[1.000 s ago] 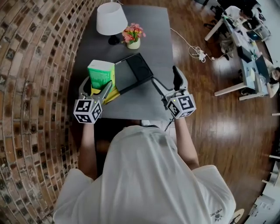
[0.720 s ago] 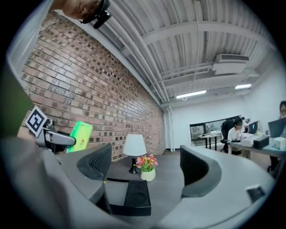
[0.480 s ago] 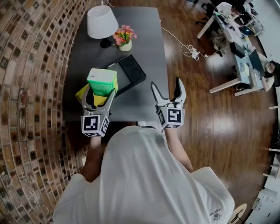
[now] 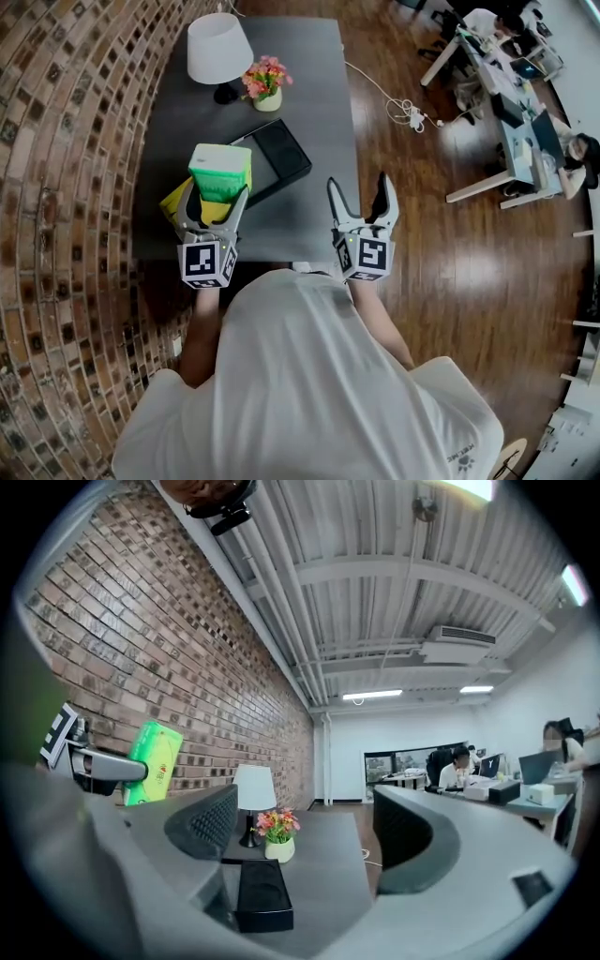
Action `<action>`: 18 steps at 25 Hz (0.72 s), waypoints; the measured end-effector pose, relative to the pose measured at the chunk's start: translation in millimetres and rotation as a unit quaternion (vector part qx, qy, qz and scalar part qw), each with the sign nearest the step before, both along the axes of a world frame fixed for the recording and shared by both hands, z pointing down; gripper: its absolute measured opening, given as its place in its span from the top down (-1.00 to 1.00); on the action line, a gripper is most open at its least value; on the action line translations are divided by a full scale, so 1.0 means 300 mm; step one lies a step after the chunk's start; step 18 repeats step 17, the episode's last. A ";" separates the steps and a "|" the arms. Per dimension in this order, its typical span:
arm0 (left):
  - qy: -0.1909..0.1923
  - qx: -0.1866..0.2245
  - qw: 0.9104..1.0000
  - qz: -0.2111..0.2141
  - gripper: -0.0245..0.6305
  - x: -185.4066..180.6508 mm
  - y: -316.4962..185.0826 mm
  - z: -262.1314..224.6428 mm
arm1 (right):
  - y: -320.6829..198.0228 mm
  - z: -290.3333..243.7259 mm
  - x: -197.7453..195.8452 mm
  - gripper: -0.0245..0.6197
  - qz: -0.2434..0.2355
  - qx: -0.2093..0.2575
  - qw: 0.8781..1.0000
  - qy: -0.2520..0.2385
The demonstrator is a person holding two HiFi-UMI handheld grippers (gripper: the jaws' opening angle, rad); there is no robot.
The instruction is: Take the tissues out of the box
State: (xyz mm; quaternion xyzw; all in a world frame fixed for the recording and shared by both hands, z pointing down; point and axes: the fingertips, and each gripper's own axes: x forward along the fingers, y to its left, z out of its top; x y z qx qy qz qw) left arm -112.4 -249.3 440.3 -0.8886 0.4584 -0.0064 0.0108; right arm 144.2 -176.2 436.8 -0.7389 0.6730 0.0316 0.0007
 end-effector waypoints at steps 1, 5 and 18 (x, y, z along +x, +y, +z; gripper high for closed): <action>-0.004 0.005 1.000 -0.003 -0.30 0.001 -0.002 -0.005 | -0.001 -0.003 -0.006 -0.47 -0.003 -0.003 1.000 0.000; -0.009 0.013 1.000 0.002 -0.30 0.007 0.004 -0.023 | 0.004 -0.013 -0.031 -0.47 -0.012 -0.009 1.000 0.004; -0.013 0.012 1.000 0.005 -0.30 0.010 0.013 -0.014 | 0.011 -0.020 -0.036 -0.47 -0.016 -0.015 1.000 0.014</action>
